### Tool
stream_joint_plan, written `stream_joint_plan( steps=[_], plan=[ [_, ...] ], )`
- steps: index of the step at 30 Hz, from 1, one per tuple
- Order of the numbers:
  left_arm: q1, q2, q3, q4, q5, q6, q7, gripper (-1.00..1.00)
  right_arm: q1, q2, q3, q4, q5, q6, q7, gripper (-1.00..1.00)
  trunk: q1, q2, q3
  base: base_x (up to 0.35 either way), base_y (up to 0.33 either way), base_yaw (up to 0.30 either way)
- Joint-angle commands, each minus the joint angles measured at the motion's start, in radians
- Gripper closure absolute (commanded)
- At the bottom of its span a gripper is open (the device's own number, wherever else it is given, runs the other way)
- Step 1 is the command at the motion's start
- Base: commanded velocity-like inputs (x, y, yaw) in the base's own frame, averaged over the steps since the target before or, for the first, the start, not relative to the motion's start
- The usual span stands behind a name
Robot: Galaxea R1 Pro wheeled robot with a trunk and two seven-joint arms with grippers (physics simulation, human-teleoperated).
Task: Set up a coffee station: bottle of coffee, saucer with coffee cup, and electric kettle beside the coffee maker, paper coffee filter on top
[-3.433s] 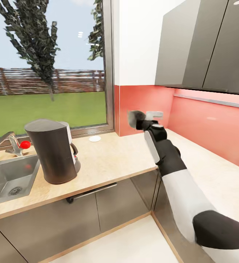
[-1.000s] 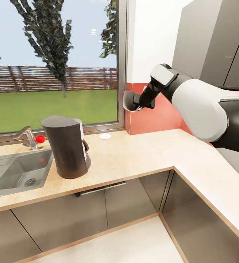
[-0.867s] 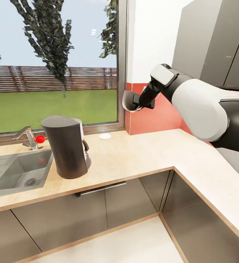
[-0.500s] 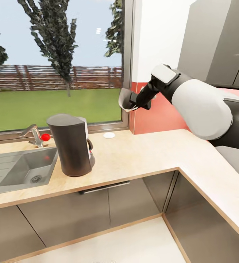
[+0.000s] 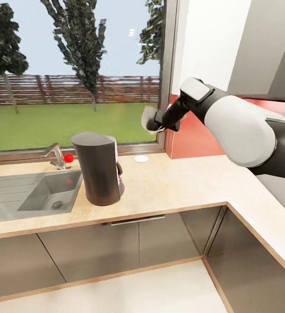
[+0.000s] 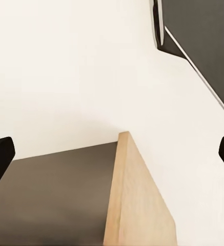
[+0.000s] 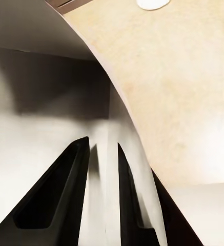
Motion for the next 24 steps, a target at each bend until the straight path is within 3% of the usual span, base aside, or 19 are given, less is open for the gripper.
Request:
stream_joint_plan(
  steps=[1, 7, 12, 24],
  plan=[
    [-0.002, 0.0, 0.005, 0.002, -0.009, 0.0, 0.003, -1.0, 0.0, 0.0, -0.009, -0.001, -0.004, 0.002, -0.011, 1.0, 0.001, -0.002, -0.003, 0.0, 0.0, 0.187],
    [-0.002, -0.001, 0.008, 0.002, -0.008, -0.004, 0.002, -1.0, 0.002, 0.0, -0.009, -0.001, -0.003, 0.002, -0.011, 1.0, 0.001, -0.002, -0.01, 0.058, 0.0, 0.187],
    [-0.002, -0.001, 0.056, 0.001, -0.009, -0.006, 0.001, -1.0, 0.002, 0.0, -0.009, -0.001, -0.004, 0.002, -0.011, 1.0, 0.001, -0.002, -0.016, 0.294, 0.0, 0.187],
    [-0.002, -0.001, 0.066, 0.0, -0.009, -0.006, 0.001, -1.0, 0.002, 0.0, -0.009, -0.003, -0.003, 0.002, -0.012, 1.0, 0.001, -0.002, -0.023, 0.307, 0.0, 0.174]
  ],
)
